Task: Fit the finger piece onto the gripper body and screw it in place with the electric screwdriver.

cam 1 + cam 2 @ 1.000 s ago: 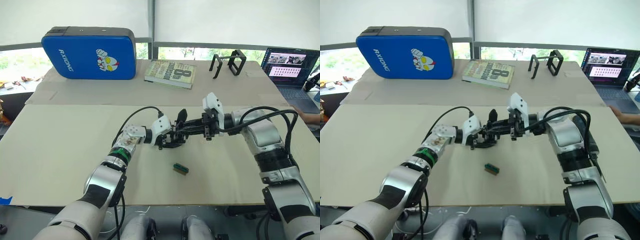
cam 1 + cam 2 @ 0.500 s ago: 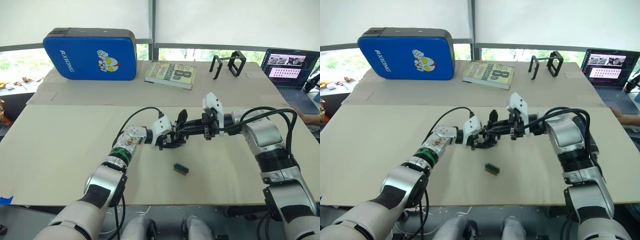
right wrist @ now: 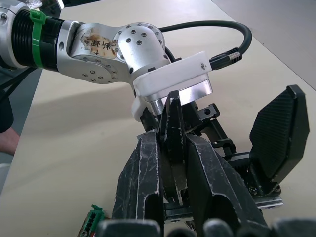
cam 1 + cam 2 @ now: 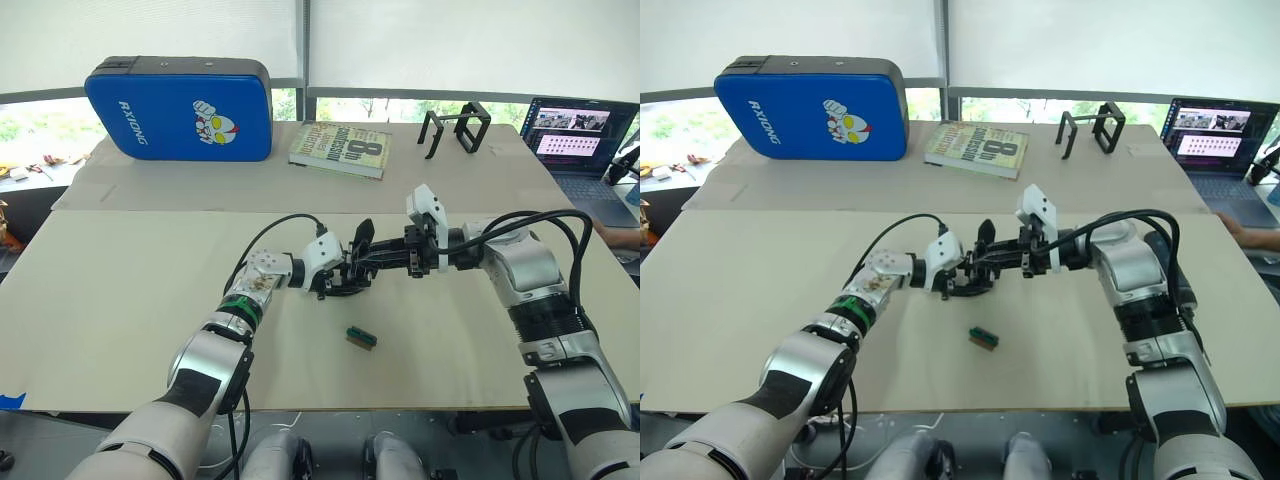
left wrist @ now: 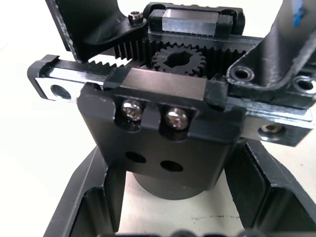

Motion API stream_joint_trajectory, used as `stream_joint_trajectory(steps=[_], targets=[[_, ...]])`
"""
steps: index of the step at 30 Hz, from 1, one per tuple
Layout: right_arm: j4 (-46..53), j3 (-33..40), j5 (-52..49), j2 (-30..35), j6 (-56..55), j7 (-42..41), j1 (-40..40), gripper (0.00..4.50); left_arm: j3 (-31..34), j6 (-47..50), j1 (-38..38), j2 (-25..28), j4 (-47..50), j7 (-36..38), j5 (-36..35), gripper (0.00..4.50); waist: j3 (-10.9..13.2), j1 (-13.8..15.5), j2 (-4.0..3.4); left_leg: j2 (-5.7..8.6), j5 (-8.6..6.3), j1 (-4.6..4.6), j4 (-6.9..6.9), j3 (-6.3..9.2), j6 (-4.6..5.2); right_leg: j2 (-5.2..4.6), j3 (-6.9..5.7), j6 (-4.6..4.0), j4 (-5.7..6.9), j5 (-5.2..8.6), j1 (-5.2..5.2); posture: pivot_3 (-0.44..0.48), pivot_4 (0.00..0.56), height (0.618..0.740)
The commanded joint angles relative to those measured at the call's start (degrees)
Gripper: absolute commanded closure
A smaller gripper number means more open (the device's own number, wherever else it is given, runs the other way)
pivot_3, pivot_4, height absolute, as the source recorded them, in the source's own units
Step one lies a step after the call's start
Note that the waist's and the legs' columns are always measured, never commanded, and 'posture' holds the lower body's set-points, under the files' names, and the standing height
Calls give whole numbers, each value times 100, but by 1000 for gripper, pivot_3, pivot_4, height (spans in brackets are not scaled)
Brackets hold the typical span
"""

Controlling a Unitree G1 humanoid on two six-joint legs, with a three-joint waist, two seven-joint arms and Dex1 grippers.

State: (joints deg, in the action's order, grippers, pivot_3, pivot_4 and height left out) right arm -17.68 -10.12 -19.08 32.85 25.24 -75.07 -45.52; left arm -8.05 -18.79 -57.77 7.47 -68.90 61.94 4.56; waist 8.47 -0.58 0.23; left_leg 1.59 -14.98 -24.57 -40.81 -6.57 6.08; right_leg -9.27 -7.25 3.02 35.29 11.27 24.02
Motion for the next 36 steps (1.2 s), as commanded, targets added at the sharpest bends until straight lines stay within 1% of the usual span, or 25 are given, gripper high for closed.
stream_joint_trajectory(steps=[1,3,4,6,7,11,16,18,20,21,23,25,26,27,30,32,34,35,36], targets=[[-187,68,48,40,234,102,234,4222,69,-114,-114,77,125,-6,-40,2188,0,2,0,0,0,-1,1,0,-1,0,0,0,-1,0,0,0,150,740],[87,327,-186,58,329,105,145,3178,66,-118,-110,75,115,-6,-35,2189,0,4,0,0,1,-4,4,-3,1,-1,2,0,0,0,0,0,150,740],[219,409,-244,103,370,119,119,2914,64,-119,-108,69,113,-6,-34,2189,1,10,1,0,1,-4,4,-2,2,-1,1,0,0,0,0,0,150,740],[493,535,-329,281,451,82,107,2119,63,-119,-112,53,105,-6,-39,2189,2,0,-1,2,2,-24,3,-4,4,-4,3,0,1,0,20,0,150,740],[604,592,-362,393,504,57,114,1792,64,-118,-116,45,101,-4,-43,2189,3,4,-3,2,3,-26,3,-7,6,-4,4,0,2,0,22,0,150,740],[959,784,-534,865,585,-156,307,1740,63,-111,-128,4,87,-16,-45,2189,3,16,-2,2,5,-30,4,-4,9,-3,-1,0,-8,0,20,0,150,740],[1295,1075,-559,1342,571,-66,708,1740,28,-18,-125,-32,43,-79,5,2189,4,37,0,1,4,-29,4,-3,7,-6,-2,0,-8,0,18,0,150,740],[1479,1196,-610,1497,669,16,868,1740,23,107,-112,-2,48,17,-6,1138,4,45,0,1,4,-31,3,-5,8,-8,-1,1,-9,-1,19,0,150,740],[1607,1272,-652,1596,778,123,959,1740,27,172,-91,43,87,155,-33,340,5,49,0,1,4,-32,3,-6,7,-10,-1,1,-9,-1,22,0,150,740],[1742,1323,-620,1852,1075,200,1024,1740,49,200,-3,235,245,328,-76,35,5,50,0,1,4,-32,3,-6,8,-9,-1,1,-8,-1,21,0,150,740],[1915,1388,-591,2242,1591,314,1083,1171,90,278,160,540,572,626,-166,0,6,51,-2,1,3,-36,4,-5,7,-12,-2,1,-9,-1,26,0,150,740],[2021,1392,-556,2744,2174,381,1128,612,183,645,635,1023,1616,1176,-481,0,7,42,-5,-3,1,-37,4,-5,4,-17,-1,0,-12,-1,27,0,150,740],[2046,1385,-536,2914,2357,426,1146,223,204,867,852,1202,2112,1365,-626,0,9,18,-7,-5,1,-37,6,-4,2,-24,1,-1,-16,-2,28,0,150,740],[1980,1381,-482,3074,2581,540,1120,20,236,1283,1215,1491,2998,1618,-881,0,9,5,-7,-13,-6,-37,9,-4,-9,-28,2,-4,-20,-2,27,0,150,740],[1703,1313,-363,3332,2937,786,1002,20,283,2410,1956,2109,4991,1919,-1449,0,13,-18,-12,-19,-12,-36,9,-1,-21,-25,0,-8,-25,-3,22,0,150,740],[1078,1032,106,3487,2957,1113,811,20,488,3463,2425,2739,6588,2097,-2134,0,17,-18,-13,-18,-12,-36,5,-2,-22,-25,1,-8,-25,-3,20,0,150,740],[410,754,452,3537,3054,1351,564,20,690,4413,2672,3242,7880,2087,-2828,0,23,8,-19,-17,-14,-37,3,0,-24,-25,10,-8,-27,-3,17,0,150,740],[102,619,570,3533,3133,1388,421,20,773,4846,2681,3405,8351,1984,-3161,0,25,20,-20,-14,-15,-36,3,5,-26,-18,12,-6,-31,-1,24,0,150,740],[-164,459,759,3541,2962,1397,332,20,878,5204,2653,3526,8732,1859,-3494,0,27,44,-26,-11,-15,-36,3,7,-27,-16,15,-5,-31,0,26,0,150,740]])
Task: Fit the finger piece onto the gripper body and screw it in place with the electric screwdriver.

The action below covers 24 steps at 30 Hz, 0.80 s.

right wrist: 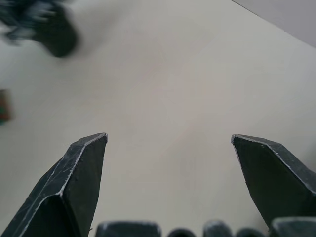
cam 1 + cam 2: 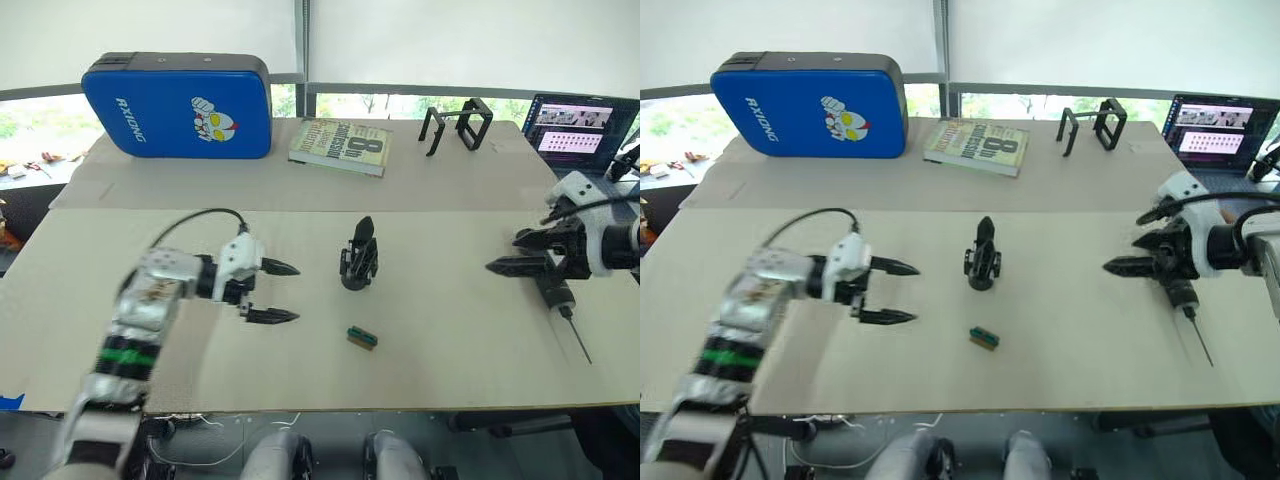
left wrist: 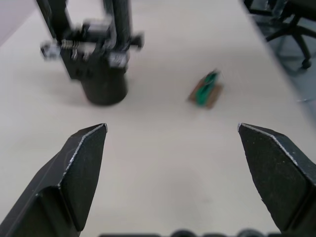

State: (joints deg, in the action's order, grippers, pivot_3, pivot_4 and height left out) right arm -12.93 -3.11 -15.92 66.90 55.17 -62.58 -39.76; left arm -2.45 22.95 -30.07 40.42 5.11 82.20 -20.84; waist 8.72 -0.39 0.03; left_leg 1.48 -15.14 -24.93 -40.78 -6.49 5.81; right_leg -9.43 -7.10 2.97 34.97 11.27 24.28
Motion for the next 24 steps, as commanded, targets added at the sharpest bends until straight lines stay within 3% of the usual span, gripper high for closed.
stream_joint_trajectory(steps=[1,2,8,15,21,24], targets=[[-856,-411,694,176,-569,87,-241,20,413,1345,-165,314,1629,-309,-1244,0,3,39,-10,5,0,3,2,4,-1,7,-1,2,-4,2,-1,0,150,740],[-1122,-583,969,214,-1173,36,-236,20,508,1634,-236,366,1879,-461,-1529,0,3,44,-10,8,0,6,1,4,0,9,2,8,-2,5,-4,0,150,740],[-2949,-875,1552,-215,-1330,205,-1178,20,739,2310,-458,460,2588,-1160,-2393,0,9,-37,-27,6,29,16,7,-14,46,39,2,17,13,10,-25,0,150,740],[-4586,-986,2074,-723,-1809,339,-1863,20,660,2315,-429,657,2835,-1474,-2552,0,9,-57,-28,-18,34,28,17,-20,37,79,9,4,2,18,-34,0,150,740],[-5404,-857,2264,-1057,-2106,570,-2098,20,631,2238,-500,739,2812,-1582,-2571,0,11,-46,-30,-16,35,29,18,-19,35,81,13,2,2,19,-35,0,150,740],[-5584,-901,2390,-1089,-2419,460,-2130,870,599,2182,-530,778,2783,-1572,-2512,0,11,-45,-31,-15,35,29,19,-18,35,83,14,2,0,19,-38,0,150,740]])
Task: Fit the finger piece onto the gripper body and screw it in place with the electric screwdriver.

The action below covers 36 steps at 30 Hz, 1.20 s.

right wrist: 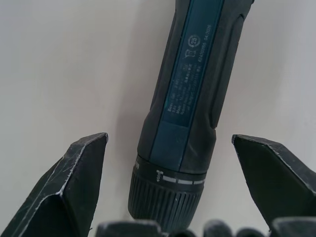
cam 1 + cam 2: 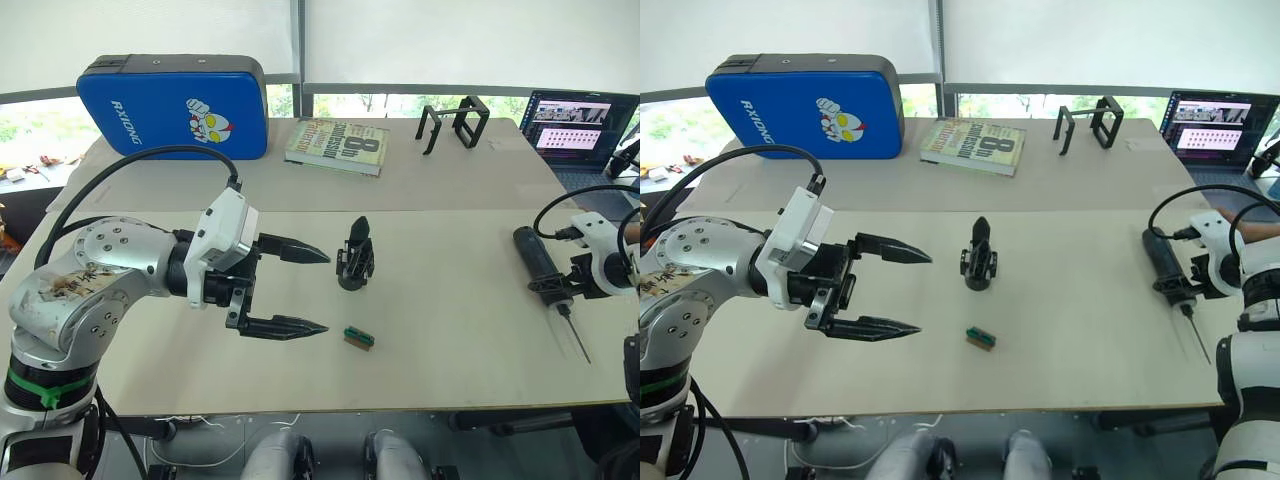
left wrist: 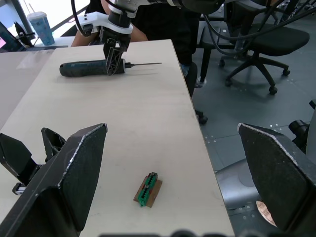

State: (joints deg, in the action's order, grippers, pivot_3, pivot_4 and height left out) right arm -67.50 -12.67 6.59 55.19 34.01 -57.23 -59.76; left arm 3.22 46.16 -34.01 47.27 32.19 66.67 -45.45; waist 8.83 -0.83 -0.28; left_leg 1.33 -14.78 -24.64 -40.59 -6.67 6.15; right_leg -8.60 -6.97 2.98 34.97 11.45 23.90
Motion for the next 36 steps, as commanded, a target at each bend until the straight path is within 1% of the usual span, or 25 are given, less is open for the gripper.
stream_joint_trajectory(steps=[1,3,5,7,8,9,11,13,15,17,19,21,24,26,30,36], targets=[[-139,19,185,100,-382,-216,-180,1235,31,-155,-135,106,65,-9,-44,0,1,-3,-2,0,0,0,0,0,0,0,1,0,0,0,0,0,150,740],[-75,-88,310,168,-654,-641,-273,1892,31,-198,-130,130,35,9,-23,0,3,-17,-5,1,0,1,0,0,0,1,2,0,1,0,0,0,150,740],[175,-232,389,264,-1047,-1488,-337,2590,20,-250,-126,147,-4,23,-1,0,11,-33,-19,0,0,1,1,-1,-1,3,6,0,1,0,3,0,150,740],[617,-351,360,408,-1545,-2520,-245,2662,-9,-302,-117,152,-22,24,19,0,30,-39,-50,-1,1,3,2,-2,-1,8,8,0,0,0,3,0,150,740],[799,-369,330,462,-1739,-2881,-185,2662,-22,-321,-115,153,-28,22,22,0,41,-39,-69,0,1,3,3,-5,-1,8,10,0,0,0,6,0,150,740],[941,-371,310,495,-1749,-3115,-147,2662,-28,-336,-108,157,-26,19,18,0,45,-41,-76,0,1,3,4,-6,-1,8,14,0,0,0,8,0,150,740],[1530,-397,175,513,-1613,-3437,101,2662,-50,-365,-78,159,-4,27,5,0,48,-28,-79,-2,2,4,6,-9,-2,10,14,0,3,0,10,0,150,740],[2076,-434,243,575,-1869,-3499,484,2662,-84,-397,-48,164,21,52,10,0,48,3,-79,-6,4,3,7,-8,-6,12,11,-2,2,1,8,0,150,740],[2360,-520,456,666,-2424,-3292,874,2662,-113,-409,-48,156,31,49,10,0,48,36,-79,-4,4,4,5,-5,-6,12,12,-2,2,1,3,0,150,740],[2391,-563,625,654,-2724,-2979,1067,2662,-135,-424,-52,150,38,38,7,0,48,56,-79,2,4,4,1,-3,-7,8,13,-1,3,1,2,0,150,740],[2234,-608,767,564,-2628,-2762,1020,2662,-147,-446,-46,156,44,28,2,0,48,31,-79,5,3,5,-1,-5,-8,5,22,0,6,1,2,0,150,740],[2056,-653,871,504,-2521,-2729,858,1588,-142,-457,-23,173,66,20,-16,0,48,17,-78,2,2,23,-1,-2,-11,8,18,-1,3,1,-19,0,150,740],[1819,-816,1089,458,-2231,-3024,469,566,-127,-449,55,228,132,72,-65,0,49,-4,-78,1,-1,43,6,-1,-16,8,19,-3,1,6,-37,0,150,740],[1651,-966,1269,395,-2144,-3217,240,23,-150,-480,96,250,160,109,-66,0,49,-13,-78,-1,0,45,9,-1,-14,9,20,-6,1,7,-36,0,150,740],[1202,-1307,1675,131,-2302,-3258,-48,23,-234,-566,123,238,170,158,-10,0,49,-12,-78,-3,2,47,14,2,-11,12,13,-9,-2,10,-40,0,150,740],[504,-1517,2015,-263,-2432,-2875,-184,23,-363,-708,132,218,174,165,117,0,49,-2,-77,0,1,54,14,5,-14,12,9,-9,-5,10,-54,0,150,740]])
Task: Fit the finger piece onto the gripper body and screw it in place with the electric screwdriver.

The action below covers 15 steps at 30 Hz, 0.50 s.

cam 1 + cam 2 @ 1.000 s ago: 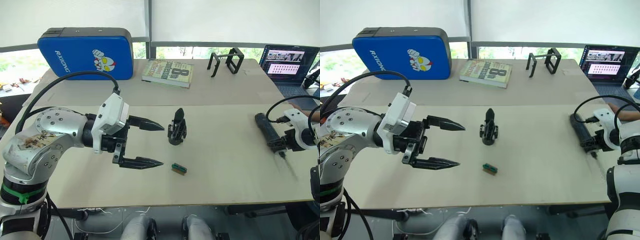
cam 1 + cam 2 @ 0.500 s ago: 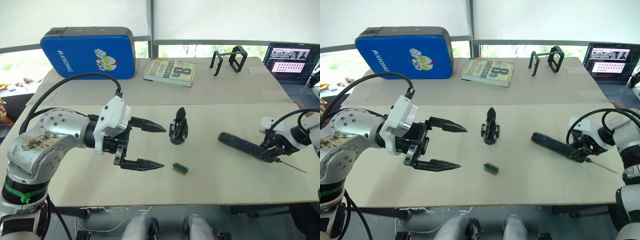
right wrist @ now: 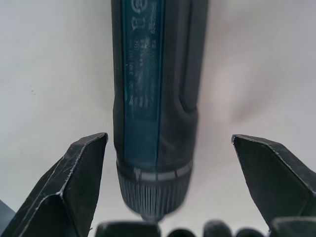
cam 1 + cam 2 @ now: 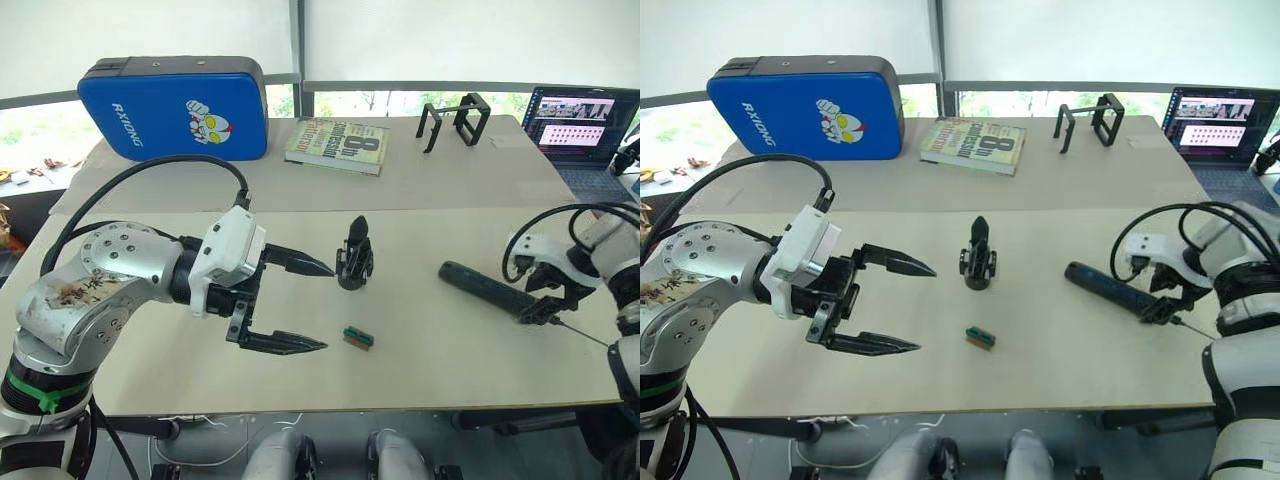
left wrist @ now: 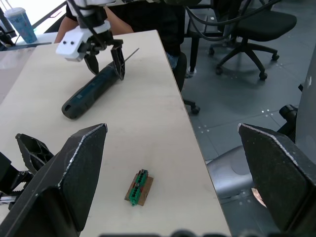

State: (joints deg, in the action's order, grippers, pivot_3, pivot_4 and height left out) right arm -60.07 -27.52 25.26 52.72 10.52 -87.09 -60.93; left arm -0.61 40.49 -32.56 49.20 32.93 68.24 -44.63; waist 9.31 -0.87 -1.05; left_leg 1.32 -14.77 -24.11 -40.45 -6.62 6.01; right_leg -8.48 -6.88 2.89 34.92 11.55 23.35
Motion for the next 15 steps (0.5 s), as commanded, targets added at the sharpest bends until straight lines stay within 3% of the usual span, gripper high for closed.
stream_joint_trajectory(steps=[1,3,4,11,15], targets=[[-318,-10,140,-89,9,106,-85,23,18,-157,-15,28,94,-7,40,0,0,1,1,1,-1,3,0,3,-2,0,-2,0,-2,0,-5,0,150,740],[-413,22,129,-183,75,132,-103,23,18,-196,1,42,86,-18,68,0,-1,-12,4,0,-3,13,2,4,-5,1,-1,0,-4,0,-15,0,150,740],[-433,25,135,-203,62,145,-97,259,19,-211,11,46,81,-16,82,0,-1,-13,7,0,-5,18,3,3,-8,1,-1,0,-4,0,-20,0,150,740],[-47,82,106,-53,-540,101,-45,2541,-49,-328,182,78,13,90,207,0,-1,-21,8,0,-7,33,12,4,-16,2,1,-4,-4,5,-28,0,150,740],[784,653,-464,475,-1719,146,157,2578,-330,-829,531,-75,90,65,682,0,8,-27,-6,3,-3,33,25,-1,-20,1,7,-4,-4,6,-19,0,150,740]])
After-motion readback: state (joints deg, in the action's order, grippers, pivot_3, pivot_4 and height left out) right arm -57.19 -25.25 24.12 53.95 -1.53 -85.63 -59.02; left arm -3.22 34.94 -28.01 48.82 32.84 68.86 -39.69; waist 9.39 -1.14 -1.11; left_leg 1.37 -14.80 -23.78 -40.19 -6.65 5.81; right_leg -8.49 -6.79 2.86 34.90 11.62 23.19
